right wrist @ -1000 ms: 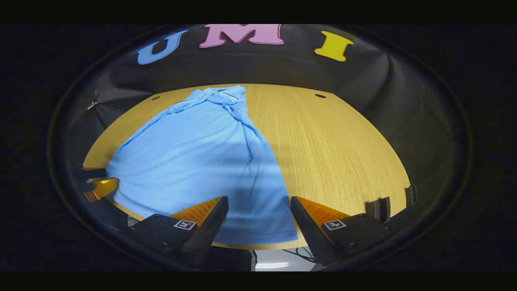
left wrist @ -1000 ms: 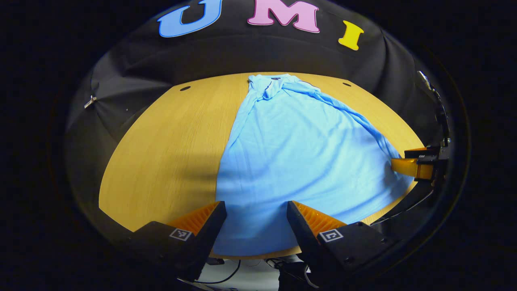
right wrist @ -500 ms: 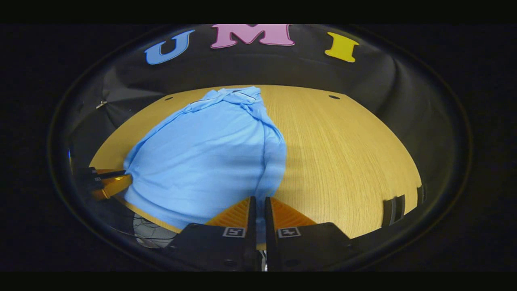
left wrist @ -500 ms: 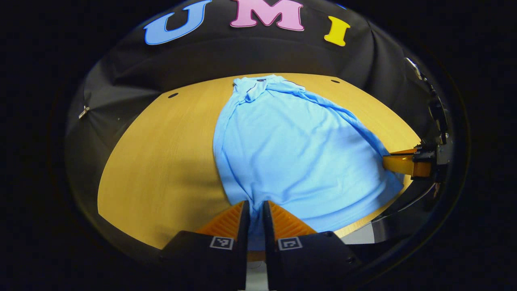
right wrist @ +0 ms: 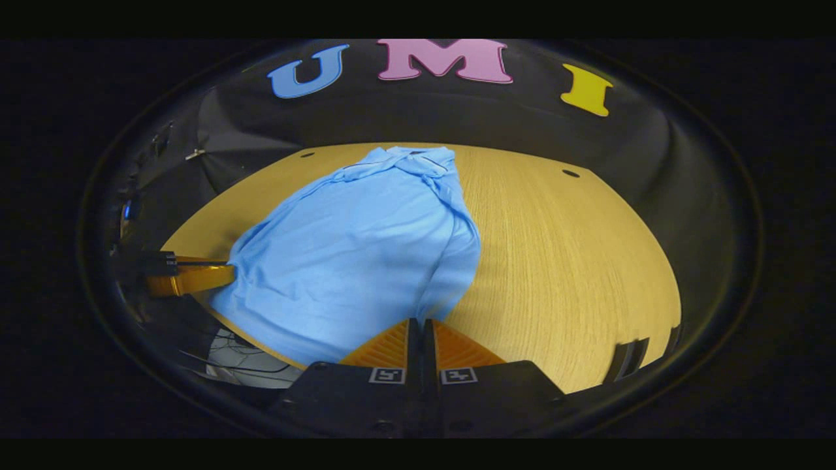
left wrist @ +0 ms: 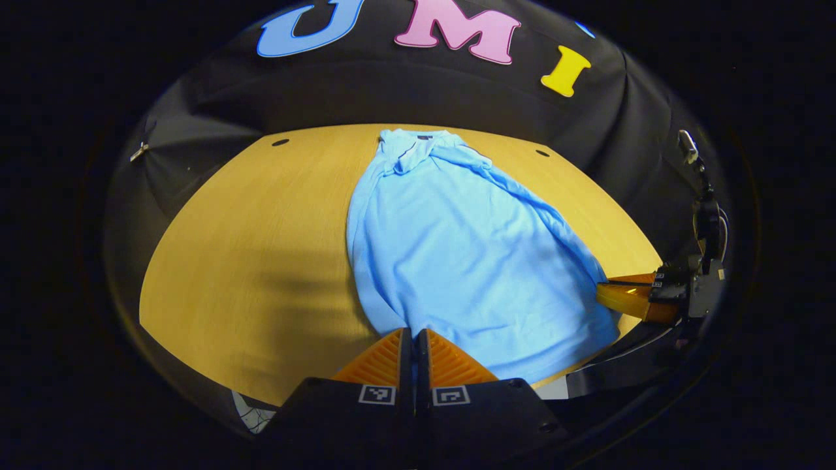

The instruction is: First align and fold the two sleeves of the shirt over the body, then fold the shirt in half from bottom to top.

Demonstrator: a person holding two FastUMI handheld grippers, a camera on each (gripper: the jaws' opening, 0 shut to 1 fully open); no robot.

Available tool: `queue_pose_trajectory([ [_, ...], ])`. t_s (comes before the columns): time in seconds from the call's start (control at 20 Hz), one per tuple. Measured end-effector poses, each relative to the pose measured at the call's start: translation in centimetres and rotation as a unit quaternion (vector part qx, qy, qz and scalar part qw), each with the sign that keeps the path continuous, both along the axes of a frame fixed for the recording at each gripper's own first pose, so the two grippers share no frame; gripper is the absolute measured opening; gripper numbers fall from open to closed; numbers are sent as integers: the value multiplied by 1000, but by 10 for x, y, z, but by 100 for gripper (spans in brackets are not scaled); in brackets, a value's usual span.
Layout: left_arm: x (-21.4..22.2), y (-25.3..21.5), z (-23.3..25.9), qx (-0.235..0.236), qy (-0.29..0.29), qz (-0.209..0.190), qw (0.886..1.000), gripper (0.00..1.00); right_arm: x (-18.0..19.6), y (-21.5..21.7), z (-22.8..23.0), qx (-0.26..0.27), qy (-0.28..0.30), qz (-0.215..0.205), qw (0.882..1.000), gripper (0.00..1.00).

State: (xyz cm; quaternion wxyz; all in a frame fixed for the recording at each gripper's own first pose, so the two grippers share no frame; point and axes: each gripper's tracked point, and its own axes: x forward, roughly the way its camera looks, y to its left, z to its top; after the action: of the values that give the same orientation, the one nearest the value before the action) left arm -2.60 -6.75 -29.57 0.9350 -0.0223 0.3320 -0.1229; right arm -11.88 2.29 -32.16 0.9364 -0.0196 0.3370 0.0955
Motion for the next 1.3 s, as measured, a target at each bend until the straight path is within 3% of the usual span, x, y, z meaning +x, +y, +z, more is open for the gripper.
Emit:
queue_pose_trajectory([
  [0.1,3,-5,24,-16,-16,0,1000,6,4,0,12,5,-11,7,1000,5],
  [0.15,6,-7,36,-21,-24,0,999,6,9,0,19,8,-18,9,1000,0],
  [0.45,56,-3,104,-46,-59,12,997,6,67,4,82,8,-87,20,996,2],
  [0.8,153,2,166,-68,-94,27,993,6,182,4,149,37,-158,10,987,5],
  [0.95,206,4,186,-68,-107,30,991,6,234,5,172,42,-182,10,982,0],
  [1.0,222,4,190,-69,-113,32,991,11,252,4,179,43,-191,9,981,0],
  [1.2,295,6,203,-59,-127,30,990,6,321,3,201,52,-218,5,974,0],
  [1.25,313,7,204,-52,-130,28,990,6,338,1,205,51,-225,4,973,10],
  [1.3,332,7,205,-47,-134,27,989,6,357,0,208,48,-234,3,971,0],
])
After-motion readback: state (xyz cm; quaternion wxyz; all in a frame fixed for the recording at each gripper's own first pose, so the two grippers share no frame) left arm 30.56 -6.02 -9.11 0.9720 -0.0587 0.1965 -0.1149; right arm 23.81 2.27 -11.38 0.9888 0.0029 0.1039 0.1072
